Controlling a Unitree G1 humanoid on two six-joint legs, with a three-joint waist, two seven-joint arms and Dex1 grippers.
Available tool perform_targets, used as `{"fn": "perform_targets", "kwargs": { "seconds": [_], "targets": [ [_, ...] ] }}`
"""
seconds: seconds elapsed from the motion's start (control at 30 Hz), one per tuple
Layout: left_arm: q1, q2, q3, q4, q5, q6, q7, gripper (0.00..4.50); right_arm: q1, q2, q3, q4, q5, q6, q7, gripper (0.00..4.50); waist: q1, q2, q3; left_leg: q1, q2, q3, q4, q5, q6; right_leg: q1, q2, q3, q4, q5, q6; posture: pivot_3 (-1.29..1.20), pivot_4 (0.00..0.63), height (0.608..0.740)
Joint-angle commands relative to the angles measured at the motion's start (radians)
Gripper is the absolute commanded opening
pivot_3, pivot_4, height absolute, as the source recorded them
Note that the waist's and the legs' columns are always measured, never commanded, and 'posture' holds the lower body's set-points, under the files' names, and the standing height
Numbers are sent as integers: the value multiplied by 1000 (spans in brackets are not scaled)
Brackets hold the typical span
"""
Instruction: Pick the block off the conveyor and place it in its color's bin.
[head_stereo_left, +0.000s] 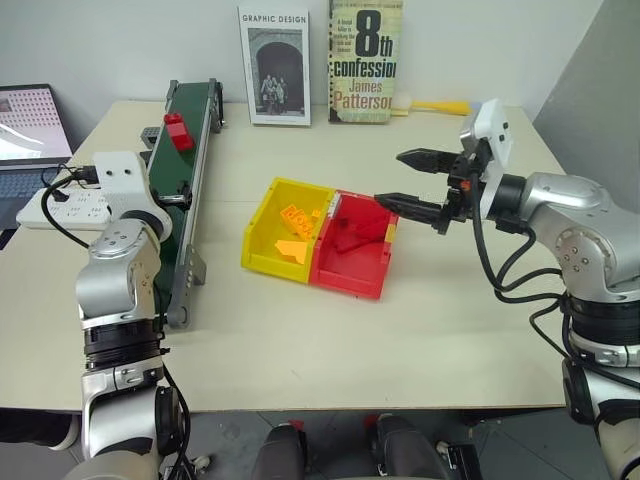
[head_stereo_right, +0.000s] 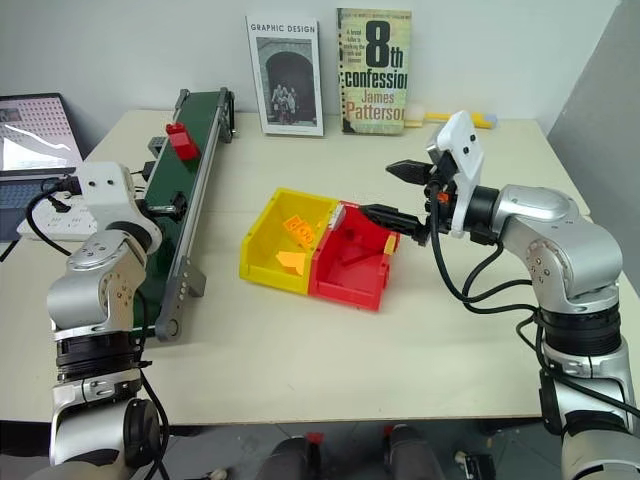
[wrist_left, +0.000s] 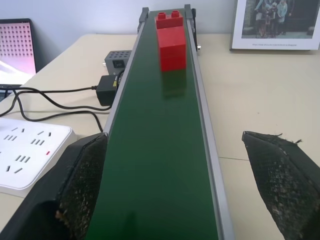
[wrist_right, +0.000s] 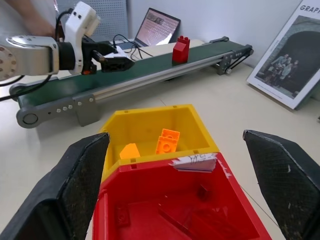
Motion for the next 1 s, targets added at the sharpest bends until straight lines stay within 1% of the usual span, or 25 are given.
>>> {"fn": "perform_targets", "kwargs": {
  "seconds": [0.03,0.67,0.83,0.9,0.93,1.0],
  "targets": [
    [-30,11,4,-4,12,-21,8,4490,-22,-14,-12,-70,38,11,7,4500,0,0,0,0,0,0,0,0,0,0,0,0,0,0,0,0,150,740],
    [-59,21,-1,78,31,-65,5,4490,-5,-24,-28,-116,90,61,-32,4500,0,0,0,-1,0,-2,0,0,0,0,0,-2,0,0,0,0,150,740],
    [-58,11,18,87,11,-62,9,4490,-8,-30,-29,-115,101,66,-39,4500,0,0,0,-1,0,-2,0,0,0,0,0,-3,0,0,0,0,150,740],
    [-58,-8,46,86,-21,-64,11,4125,-10,-32,-27,-115,103,67,-40,4500,0,0,0,-1,0,-2,0,0,0,0,0,-3,0,0,0,0,150,740],
    [-59,-14,55,86,-32,-66,9,4074,-11,-33,-25,-116,104,67,-40,4500,0,0,0,-1,0,-2,0,0,0,0,0,-3,0,0,0,0,150,740],
    [-56,-28,71,74,-58,-34,10,3651,-13,-31,-22,-120,110,71,-42,4500,0,0,0,-1,1,-2,0,0,0,0,0,-3,0,0,0,0,150,740]
  ]
}}
